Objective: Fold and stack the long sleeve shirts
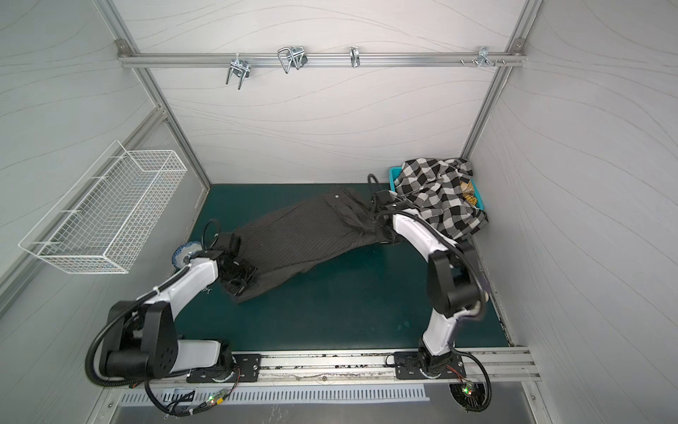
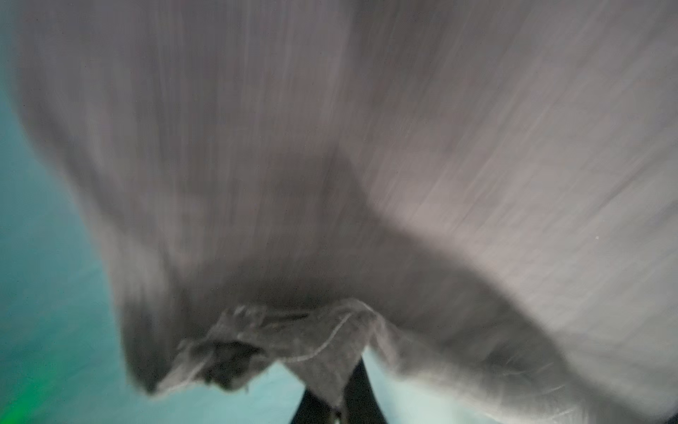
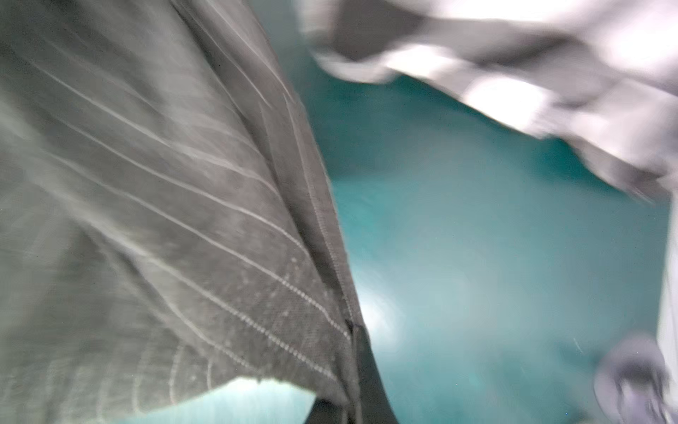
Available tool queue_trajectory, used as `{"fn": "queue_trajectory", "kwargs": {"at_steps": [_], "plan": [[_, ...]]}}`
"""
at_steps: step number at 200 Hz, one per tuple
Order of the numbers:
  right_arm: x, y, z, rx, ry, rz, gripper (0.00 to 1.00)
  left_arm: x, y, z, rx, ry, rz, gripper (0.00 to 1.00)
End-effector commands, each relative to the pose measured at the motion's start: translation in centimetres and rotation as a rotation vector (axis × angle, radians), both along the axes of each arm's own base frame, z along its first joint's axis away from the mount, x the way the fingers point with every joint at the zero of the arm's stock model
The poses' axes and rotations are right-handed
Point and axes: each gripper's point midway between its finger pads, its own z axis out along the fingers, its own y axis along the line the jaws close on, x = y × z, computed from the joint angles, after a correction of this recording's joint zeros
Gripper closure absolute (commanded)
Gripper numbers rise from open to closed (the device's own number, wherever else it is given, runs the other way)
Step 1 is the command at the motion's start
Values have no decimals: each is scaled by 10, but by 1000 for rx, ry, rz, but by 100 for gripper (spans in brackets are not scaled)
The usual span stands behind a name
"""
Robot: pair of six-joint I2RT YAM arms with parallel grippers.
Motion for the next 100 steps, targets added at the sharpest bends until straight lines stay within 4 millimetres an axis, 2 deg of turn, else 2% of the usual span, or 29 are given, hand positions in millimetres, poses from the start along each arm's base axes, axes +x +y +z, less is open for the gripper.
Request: {"fn": "queue_trajectory", "kwargs": {"at_steps": [1, 16, 26, 45, 57, 78, 87, 100], "plan": [[-25, -11, 28, 73, -13, -54, 100, 82, 9, 63, 38, -231, 16, 100], [-26, -23, 49, 116, -41, -98, 100, 111, 19, 98, 93, -292, 25, 100], [-25, -24, 63, 155, -62, -104, 100, 125, 21, 118, 109, -312, 18, 100], [-30, -20, 85, 202, -93, -84, 100, 131, 23, 143, 118, -326, -3, 100], [-37, -16, 93, 230, -99, -63, 100, 119, 24, 152, 127, -335, -11, 100], [-56, -14, 99, 272, -109, -48, 100, 78, 26, 155, 129, -341, -10, 100], [-64, -13, 96, 294, -101, -46, 100, 57, 24, 147, 121, -327, -16, 100], [-79, -4, 85, 334, -67, -33, 100, 22, 18, 118, 89, -265, -26, 100]]}}
